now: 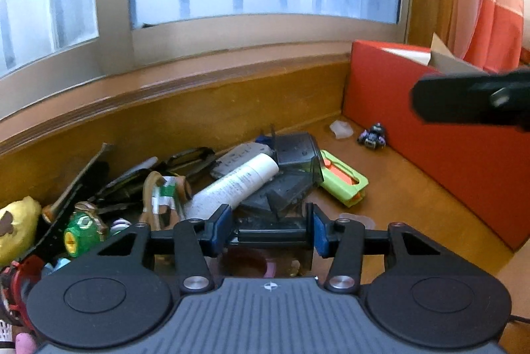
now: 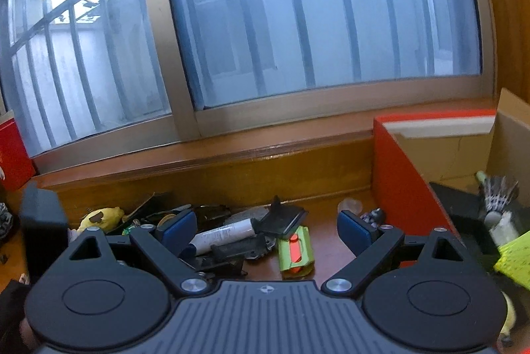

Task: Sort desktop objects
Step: 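Grasp a dark translucent stand with the left tool while the right tool grasps the grey translucent case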

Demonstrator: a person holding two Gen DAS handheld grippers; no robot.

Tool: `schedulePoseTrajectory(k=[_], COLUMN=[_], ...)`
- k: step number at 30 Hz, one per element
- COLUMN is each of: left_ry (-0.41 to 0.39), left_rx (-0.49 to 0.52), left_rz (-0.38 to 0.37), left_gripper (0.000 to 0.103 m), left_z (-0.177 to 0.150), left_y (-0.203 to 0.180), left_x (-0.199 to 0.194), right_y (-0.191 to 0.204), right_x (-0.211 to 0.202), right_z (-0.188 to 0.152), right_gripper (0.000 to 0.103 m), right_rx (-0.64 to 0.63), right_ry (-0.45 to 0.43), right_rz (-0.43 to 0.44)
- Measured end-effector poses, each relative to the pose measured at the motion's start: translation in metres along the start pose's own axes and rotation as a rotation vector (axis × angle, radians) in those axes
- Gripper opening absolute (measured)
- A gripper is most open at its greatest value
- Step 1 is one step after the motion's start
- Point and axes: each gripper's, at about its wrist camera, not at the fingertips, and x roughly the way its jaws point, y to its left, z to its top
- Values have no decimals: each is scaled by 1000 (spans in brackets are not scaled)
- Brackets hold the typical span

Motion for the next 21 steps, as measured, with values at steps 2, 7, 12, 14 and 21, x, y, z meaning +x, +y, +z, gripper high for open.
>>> schedulePoseTrajectory(k=[2, 7, 12, 14, 21], left_ry=[-16, -50, -53, -42, 8], left_rx=[-15, -56, -69, -79, -69], left_rz=[2, -1, 25, 37, 23], left_gripper=[50, 50, 38, 38, 57], left_z=[1, -1, -7, -10, -15], left_y=[4, 13, 16, 19, 20], left_x=[-7, -30, -45, -46, -39], right_y=[0, 2, 5, 6, 22], right_x=[10, 36, 69, 83, 115], right_z=[-1, -4, -9, -12, -25], right_gripper=[93, 93, 93, 93, 92], right_rx=[9, 15, 61, 69, 2], right_ry=[20, 87, 157, 175, 231], right_rz=[7, 42, 85, 85, 84])
